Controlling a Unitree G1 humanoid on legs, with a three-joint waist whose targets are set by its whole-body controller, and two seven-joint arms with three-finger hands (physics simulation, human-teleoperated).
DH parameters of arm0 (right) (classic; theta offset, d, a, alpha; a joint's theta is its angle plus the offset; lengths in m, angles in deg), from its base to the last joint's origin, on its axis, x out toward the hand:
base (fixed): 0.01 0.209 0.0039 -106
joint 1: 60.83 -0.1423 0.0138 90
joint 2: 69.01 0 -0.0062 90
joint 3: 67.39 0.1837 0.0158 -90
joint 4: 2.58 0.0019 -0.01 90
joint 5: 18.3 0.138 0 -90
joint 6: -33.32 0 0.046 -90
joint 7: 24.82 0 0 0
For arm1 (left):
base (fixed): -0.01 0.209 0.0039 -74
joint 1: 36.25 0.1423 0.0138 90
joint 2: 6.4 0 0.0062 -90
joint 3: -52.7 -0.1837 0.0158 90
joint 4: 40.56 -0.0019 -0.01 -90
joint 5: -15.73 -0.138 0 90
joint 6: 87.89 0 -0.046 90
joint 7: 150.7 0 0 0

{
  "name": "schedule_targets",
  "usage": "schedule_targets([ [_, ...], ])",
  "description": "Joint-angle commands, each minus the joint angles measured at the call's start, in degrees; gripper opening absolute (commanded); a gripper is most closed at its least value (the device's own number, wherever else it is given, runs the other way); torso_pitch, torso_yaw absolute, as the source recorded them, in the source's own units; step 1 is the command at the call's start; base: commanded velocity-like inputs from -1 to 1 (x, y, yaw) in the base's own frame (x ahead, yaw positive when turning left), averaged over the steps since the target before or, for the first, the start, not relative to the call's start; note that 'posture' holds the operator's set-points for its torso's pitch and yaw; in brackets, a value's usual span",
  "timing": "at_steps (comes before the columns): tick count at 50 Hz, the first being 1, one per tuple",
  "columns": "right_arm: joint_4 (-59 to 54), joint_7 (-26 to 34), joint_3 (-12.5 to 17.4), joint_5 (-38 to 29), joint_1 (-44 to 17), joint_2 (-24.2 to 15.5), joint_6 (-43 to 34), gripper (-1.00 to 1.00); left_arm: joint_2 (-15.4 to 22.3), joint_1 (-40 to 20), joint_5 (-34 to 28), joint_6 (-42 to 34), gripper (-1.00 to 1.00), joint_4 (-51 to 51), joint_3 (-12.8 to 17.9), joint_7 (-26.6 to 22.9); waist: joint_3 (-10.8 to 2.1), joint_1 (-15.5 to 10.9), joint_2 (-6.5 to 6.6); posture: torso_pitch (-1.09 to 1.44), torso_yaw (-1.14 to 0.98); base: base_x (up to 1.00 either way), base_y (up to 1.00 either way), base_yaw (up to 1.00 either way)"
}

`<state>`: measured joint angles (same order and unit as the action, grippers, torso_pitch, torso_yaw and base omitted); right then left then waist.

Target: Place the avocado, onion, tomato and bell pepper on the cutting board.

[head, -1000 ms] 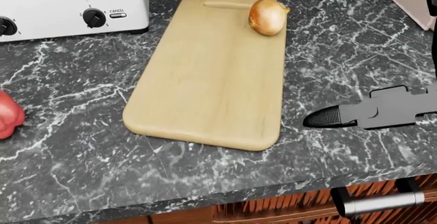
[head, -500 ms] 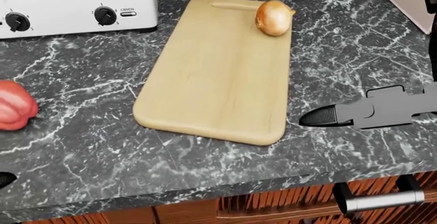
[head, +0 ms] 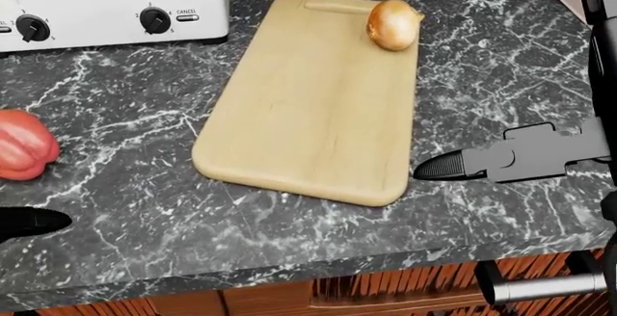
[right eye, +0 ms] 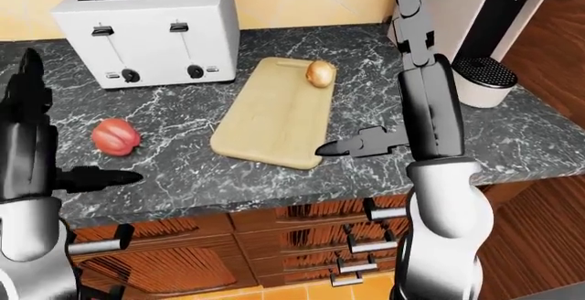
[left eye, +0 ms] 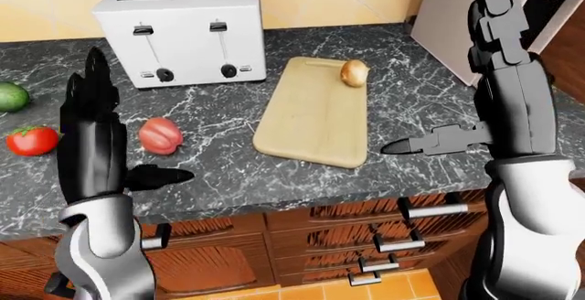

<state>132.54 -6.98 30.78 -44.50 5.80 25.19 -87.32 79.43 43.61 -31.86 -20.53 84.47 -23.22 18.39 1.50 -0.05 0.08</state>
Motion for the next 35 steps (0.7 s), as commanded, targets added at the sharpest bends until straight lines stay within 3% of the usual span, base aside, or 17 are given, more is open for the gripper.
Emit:
schedule_targets([
  [1,1.57,-0.62,0.41,-0.05,-1.17,-0.39,1.06,1.0,0.84,-1.4,-1.1,2.05,1.0,0.47,0.23,1.11,-1.1,-0.01,0.06,0.0,0.0,0.0,0.0,0.0],
  [19,1.46,-0.97,0.34,0.4,-1.09,-0.26,1.13,1.0,1.63,-5.05,-4.18,5.34,1.0,-9.46,-1.91,3.65,-1.19,0.07,0.05,0.0,0.0,0.0,0.0,0.0],
  [35,1.27,-0.83,0.12,0.21,-0.93,-0.12,1.3,1.0,5.45,-11.01,-10.94,8.36,1.0,-21.19,-3.07,6.13,-1.21,0.12,0.26,0.0,0.0,0.0,0.0,0.0],
])
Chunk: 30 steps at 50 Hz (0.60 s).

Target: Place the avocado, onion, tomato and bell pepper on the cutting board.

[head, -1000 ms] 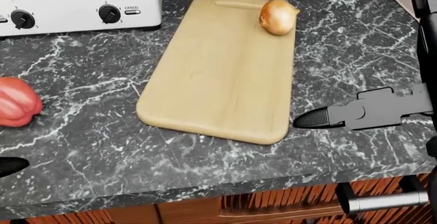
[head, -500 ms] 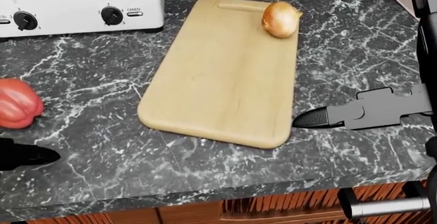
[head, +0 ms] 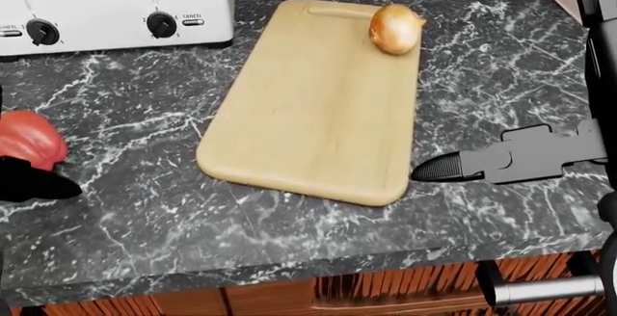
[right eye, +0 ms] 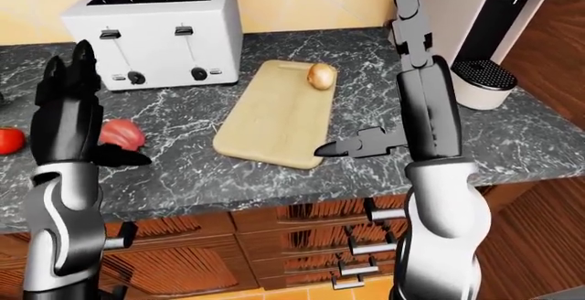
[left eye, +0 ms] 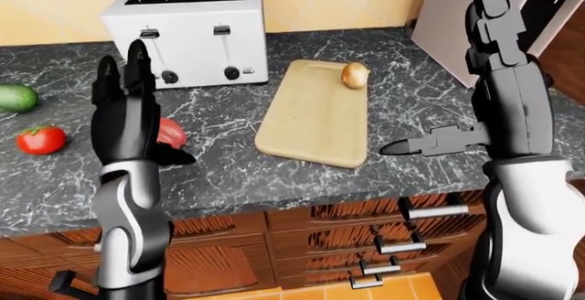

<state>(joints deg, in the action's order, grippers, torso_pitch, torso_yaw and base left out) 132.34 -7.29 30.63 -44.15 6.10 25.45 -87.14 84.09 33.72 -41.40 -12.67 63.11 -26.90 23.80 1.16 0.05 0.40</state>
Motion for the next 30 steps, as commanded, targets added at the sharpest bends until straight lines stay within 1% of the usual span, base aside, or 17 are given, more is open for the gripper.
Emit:
schedule_targets([
  [1,1.49,-0.52,0.27,-0.14,-1.24,-0.39,1.11,1.0,0.78,-1.14,-1.45,0.53,1.0,0.12,0.63,0.72,-0.88,0.0,-0.04,0.0,0.0,0.0,0.0,0.0],
  [8,1.26,-0.63,0.38,0.04,-1.05,-0.42,1.33,1.0,0.81,-1.17,-1.9,1.03,1.0,-1.4,0.71,0.76,-1.0,0.08,0.15,0.0,0.0,0.0,0.0,0.0],
  [19,1.33,-0.71,0.55,0.23,-1.15,-0.63,1.16,1.0,0.61,-0.9,-1.61,2.12,1.0,-4.54,0.27,2.37,-1.05,0.08,0.32,0.0,0.0,0.0,0.0,0.0],
  [21,1.26,-0.74,0.67,0.36,-1.16,-0.65,1.17,1.0,0.59,-0.7,-1.35,2.4,1.0,-4.26,0.15,1.9,-1.11,0.08,0.36,0.0,0.0,0.0,0.0,0.0],
  [22,1.24,-0.75,0.63,0.36,-1.13,-0.65,1.19,1.0,0.52,-0.6,-0.5,3.02,-1.0,-4.12,0.23,1.78,-1.14,0.09,0.38,0.0,0.0,0.0,0.0,0.0],
  [30,1.65,-0.67,0.85,0.58,-1.35,-0.83,0.67,1.0,0.49,-0.47,-0.71,3.73,-1.0,-3.94,0.02,0.66,-1.23,0.18,0.21,0.0,0.0,0.0,0.0,0.0],
])
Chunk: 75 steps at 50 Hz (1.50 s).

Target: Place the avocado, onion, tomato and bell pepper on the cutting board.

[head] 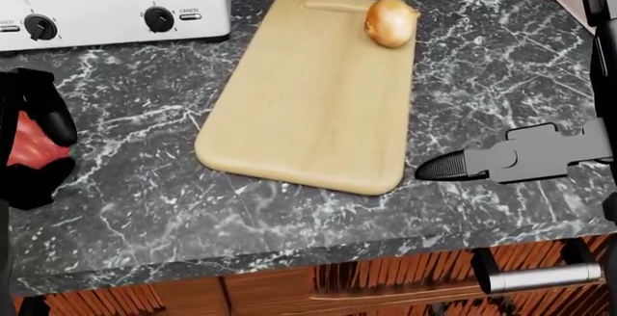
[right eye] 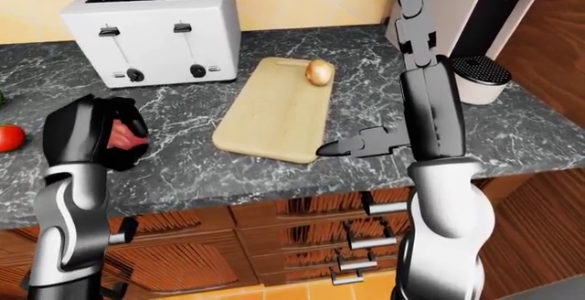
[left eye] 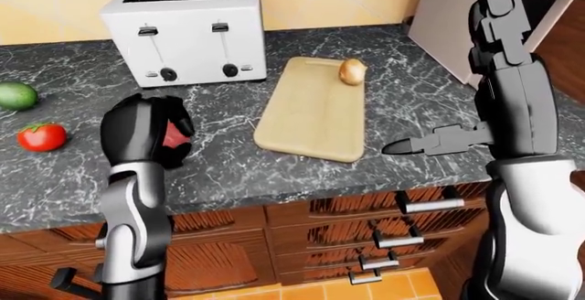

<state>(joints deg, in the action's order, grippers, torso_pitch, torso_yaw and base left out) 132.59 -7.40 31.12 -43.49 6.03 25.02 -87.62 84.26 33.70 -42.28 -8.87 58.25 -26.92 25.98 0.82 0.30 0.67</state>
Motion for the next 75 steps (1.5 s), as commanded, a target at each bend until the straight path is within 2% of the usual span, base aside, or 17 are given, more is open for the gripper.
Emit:
schedule_targets([
  [1,1.43,-0.58,0.37,-0.06,-1.28,-0.43,1.12,1.0,0.29,-0.48,0.14,0.04,-1.0,0.71,-0.03,-1.59,-0.93,-0.06,-0.08,0.0,0.0,0.0,0.0,0.0],
  [9,1.46,-0.77,0.5,0.1,-1.08,-0.46,1.23,1.0,0.02,0.07,0.11,1.05,-1.0,-0.45,-0.1,-0.96,-1.2,-0.18,-0.07,0.0,0.0,0.0,0.0,0.0],
  [14,1.36,-0.8,0.55,0.2,-1.03,-0.5,1.33,1.0,-0.14,-2.02,1.79,-0.26,-1.0,1.87,0.18,-1.29,-1.28,-0.25,-0.02,0.0,0.0,0.0,0.0,0.0],
  [21,1.25,-0.82,0.34,0.05,-1.05,-0.43,1.35,1.0,0.64,-7.78,2.35,-5.58,-1.0,10.46,0.05,-7.81,-0.89,-0.14,-0.45,0.0,0.0,0.0,0.0,0.0],
  [29,0.96,-0.87,0.26,0.12,-1.12,-0.34,1.46,1.0,1.97,-13.78,1.32,-8.38,-1.0,14.25,-0.99,-13.33,-0.42,-0.22,-0.71,0.0,0.0,0.0,0.0,0.0],
  [36,0.65,-0.97,0.36,0.28,-1.23,-0.37,1.56,1.0,2.24,-23.1,-1.52,-11.12,-1.0,16.81,-3.01,-21.4,-0.13,-0.32,-0.93,0.0,0.0,0.0,0.0,0.0],
  [40,0.43,-1.11,0.33,0.33,-1.04,-0.3,1.83,1.0,2.33,-32.82,-3.13,-12.48,-1.0,15.24,-5.0,-26.36,0.19,-0.4,-1.22,0.0,0.0,0.0,0.0,0.0],
  [42,0.11,-1.36,0.1,0.39,-0.74,-0.08,2.29,1.0,1.6,-37.05,-4.07,-12.32,-1.0,12.78,-5.87,-27.26,0.4,-0.43,-1.44,0.0,0.0,0.0,0.0,0.0],
  [48,0.14,-1.18,-0.02,0.13,-0.91,-0.1,2.24,1.0,-0.34,-52.63,-3.86,-10.11,-1.0,-4.17,-7.85,-25.33,0.7,-0.72,-1.94,0.0,0.0,0.0,0.0,0.0],
  [51,0.4,-1.09,0.22,0.23,-1.01,-0.14,2.03,1.0,-0.81,-57.65,-3.53,-8.38,-1.0,-11.39,-8.44,-23.37,0.77,-0.72,-2.08,0.0,0.0,0.0,0.0,0.0],
  [55,0.41,-1.12,0.36,0.38,-1.04,-0.23,1.98,1.0,-1.75,-65.83,-1.8,-5.63,-1.0,-26.21,-8.64,-17.17,0.8,-0.73,-2.26,0.0,0.0,0.0,0.0,0.0],
  [59,0.78,-1.04,0.72,0.65,-1.16,-0.42,1.63,1.0,-2.77,-71.43,0.44,-3.62,-1.0,-38.66,-9.19,-11.51,0.69,-0.72,-2.51,0.0,0.0,0.0,0.0,0.0],
  [61,1.29,-1.22,1.31,0.91,-1.42,-0.57,1.26,1.0,-3.52,-73.19,0.96,-2.38,-1.0,-43.77,-9.87,-8.93,0.66,-0.67,-2.58,0.0,0.0,0.0,0.0,0.0],
  [65,2.28,-3.23,3.49,1.77,-2.7,-1.06,0.23,1.0,-4.59,-73.29,1.15,-1.59,-1.0,-46.62,-10.67,-7.31,0.6,-0.66,-2.68,0.0,0.0,0.0,0.0,0.0],
  [67,2.9,-5.71,5.65,2.91,-4.39,-1.22,-1.66,1.0,-5.19,-72.13,0.74,-1.55,-1.0,-45.9,-11.13,-7.6,0.61,-0.64,-2.68,0.0,0.0,0.0,0.0,0.0],
  [70,4.8,-10.31,10.81,6.71,-6.83,-2.61,-5.66,1.0,-6.15,-70.75,0.02,-1.37,-1.0,-45.33,-11.55,-7.64,0.59,-0.67,-2.77,0.0,0.0,0.0,0.0,0.0],
  [75,4.98,-14.04,10.23,10.98,-5.42,-5.59,-6.73,1.0,-7.49,-69.96,-0.92,-0.63,-1.0,-47.14,-11.99,-7.01,0.77,-0.83,-3.17,0.0,0.0,0.0,0.0,0.0],
])
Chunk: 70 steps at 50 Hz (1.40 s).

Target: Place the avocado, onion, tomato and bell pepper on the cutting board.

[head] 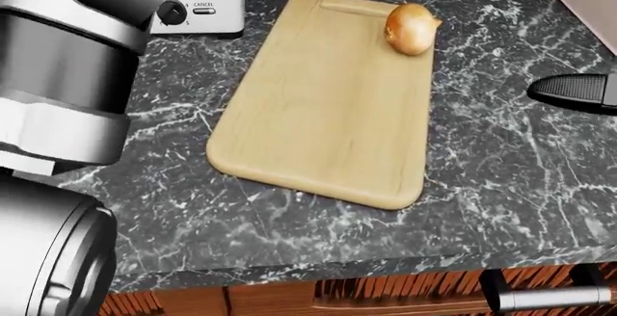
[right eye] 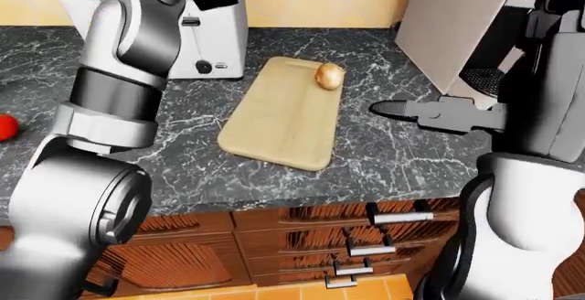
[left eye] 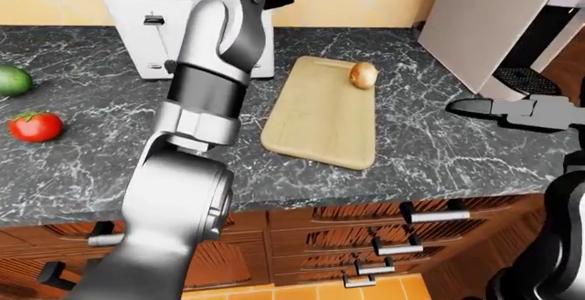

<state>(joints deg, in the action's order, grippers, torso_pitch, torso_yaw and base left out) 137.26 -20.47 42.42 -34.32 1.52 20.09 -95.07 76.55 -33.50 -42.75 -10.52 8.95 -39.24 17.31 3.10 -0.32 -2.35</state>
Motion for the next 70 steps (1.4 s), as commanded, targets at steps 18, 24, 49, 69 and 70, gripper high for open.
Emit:
schedule_targets([
  [18,0.55,-4.19,-1.32,5.66,0.21,-3.3,0.23,1.0,-4.98,-5.96,-0.05,5.51,-1.0,-27.97,-1.06,17.1,-2.24,-0.31,-1.12,0.0,0.0,0.0,0.0,0.0],
  [24,0.61,-4.26,-1.3,5.95,0.34,-3.4,0.22,1.0,-6.26,-3.97,-0.34,5.32,-1.0,-29.88,-1.74,18.9,-2.39,-0.23,-1.23,0.0,0.0,0.0,0.0,0.0],
  [49,0.06,-4.35,-1.09,6.55,0.95,-3.48,0.78,1.0,-10.41,-1.21,-0.56,6.1,-1.0,-32.29,-2.18,22.66,-2.64,-0.26,-1.52,0.0,0.0,0.0,0.0,0.0],
  [69,-0.23,-4.33,-0.9,6.71,0.95,-3.51,0.92,1.0,-14.16,1.6,0.63,7.35,-1.0,-32.31,-2.7,25.43,-2.84,-0.28,-1.72,0.0,0.0,0.0,0.0,0.0],
  [70,-0.23,-4.33,-0.87,6.76,0.96,-3.52,0.92,1.0,-14.21,1.77,0.54,7.47,-1.0,-32.35,-2.83,25.61,-2.83,-0.29,-1.73,0.0,0.0,0.0,0.0,0.0],
])
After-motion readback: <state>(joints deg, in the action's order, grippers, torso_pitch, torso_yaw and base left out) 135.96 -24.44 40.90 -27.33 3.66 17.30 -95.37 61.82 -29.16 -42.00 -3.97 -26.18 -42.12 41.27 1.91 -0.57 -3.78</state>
